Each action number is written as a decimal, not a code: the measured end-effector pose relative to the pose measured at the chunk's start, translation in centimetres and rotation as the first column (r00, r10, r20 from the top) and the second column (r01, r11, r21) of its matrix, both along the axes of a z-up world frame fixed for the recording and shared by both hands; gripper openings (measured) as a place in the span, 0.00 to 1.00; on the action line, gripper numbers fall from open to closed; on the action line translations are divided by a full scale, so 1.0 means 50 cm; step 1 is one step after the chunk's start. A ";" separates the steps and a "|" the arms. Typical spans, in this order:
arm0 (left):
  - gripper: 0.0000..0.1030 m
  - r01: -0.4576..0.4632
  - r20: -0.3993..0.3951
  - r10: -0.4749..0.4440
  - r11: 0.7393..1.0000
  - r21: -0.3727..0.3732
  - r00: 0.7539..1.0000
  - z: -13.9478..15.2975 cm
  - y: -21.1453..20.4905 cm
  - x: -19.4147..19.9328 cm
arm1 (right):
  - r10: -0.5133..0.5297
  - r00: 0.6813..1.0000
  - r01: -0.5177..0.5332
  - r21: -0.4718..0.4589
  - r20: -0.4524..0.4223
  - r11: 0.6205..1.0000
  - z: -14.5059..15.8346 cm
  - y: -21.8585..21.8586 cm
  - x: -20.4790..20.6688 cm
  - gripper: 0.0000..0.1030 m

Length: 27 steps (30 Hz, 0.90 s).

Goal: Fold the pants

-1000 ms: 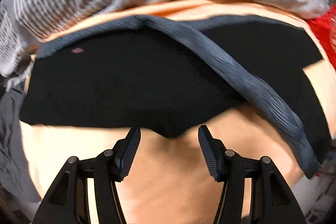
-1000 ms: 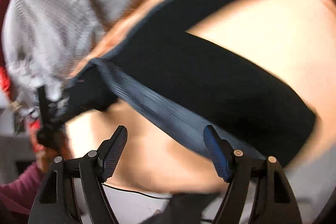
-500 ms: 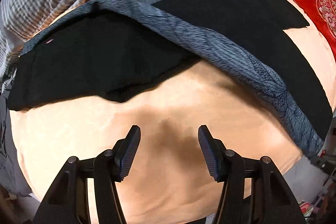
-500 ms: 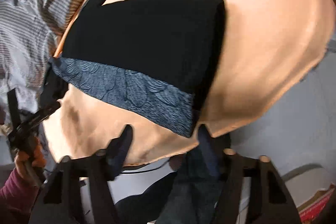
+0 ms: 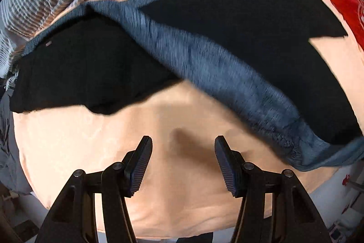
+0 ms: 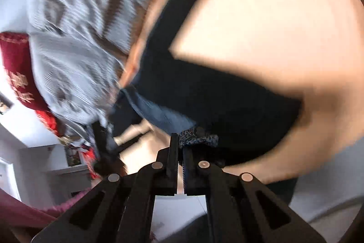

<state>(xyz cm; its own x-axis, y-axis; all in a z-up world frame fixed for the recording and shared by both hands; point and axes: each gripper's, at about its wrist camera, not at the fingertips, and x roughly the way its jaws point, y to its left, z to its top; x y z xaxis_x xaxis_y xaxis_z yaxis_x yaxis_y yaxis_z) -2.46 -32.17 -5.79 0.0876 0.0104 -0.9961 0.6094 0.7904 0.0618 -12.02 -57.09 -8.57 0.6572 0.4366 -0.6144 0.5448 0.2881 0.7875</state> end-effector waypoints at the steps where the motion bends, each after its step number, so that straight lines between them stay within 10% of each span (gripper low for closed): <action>1: 0.57 -0.013 0.007 0.013 1.000 -0.007 1.000 0.013 -0.016 0.009 | 0.001 1.000 -0.001 -0.011 0.022 1.000 0.017 -0.032 0.022 0.03; 11: 0.57 -0.145 0.136 0.154 0.986 -0.078 0.979 0.103 -0.151 0.133 | 0.095 0.995 -0.091 -0.144 0.019 0.985 0.028 -0.391 0.348 0.03; 13: 0.79 -0.169 0.150 0.179 0.983 -0.073 0.972 0.096 -0.171 0.158 | 0.088 0.995 -0.095 -0.173 -0.047 0.980 -0.010 -0.442 0.399 0.03; 23: 0.80 -0.204 0.184 0.201 0.979 -0.003 0.962 0.036 -0.244 0.195 | 0.013 0.964 -0.064 -0.186 -0.265 0.981 -0.127 -0.524 0.441 0.07; 26: 0.80 -0.188 0.180 0.180 0.982 0.026 0.967 0.017 -0.258 0.200 | -0.023 0.965 -0.036 -0.219 -0.261 0.975 -0.094 -0.529 0.417 0.48; 27: 0.80 -0.179 0.181 0.169 0.983 0.039 0.969 0.007 -0.263 0.197 | -0.049 0.962 -0.028 -0.274 -0.270 0.961 -0.071 -0.537 0.410 0.76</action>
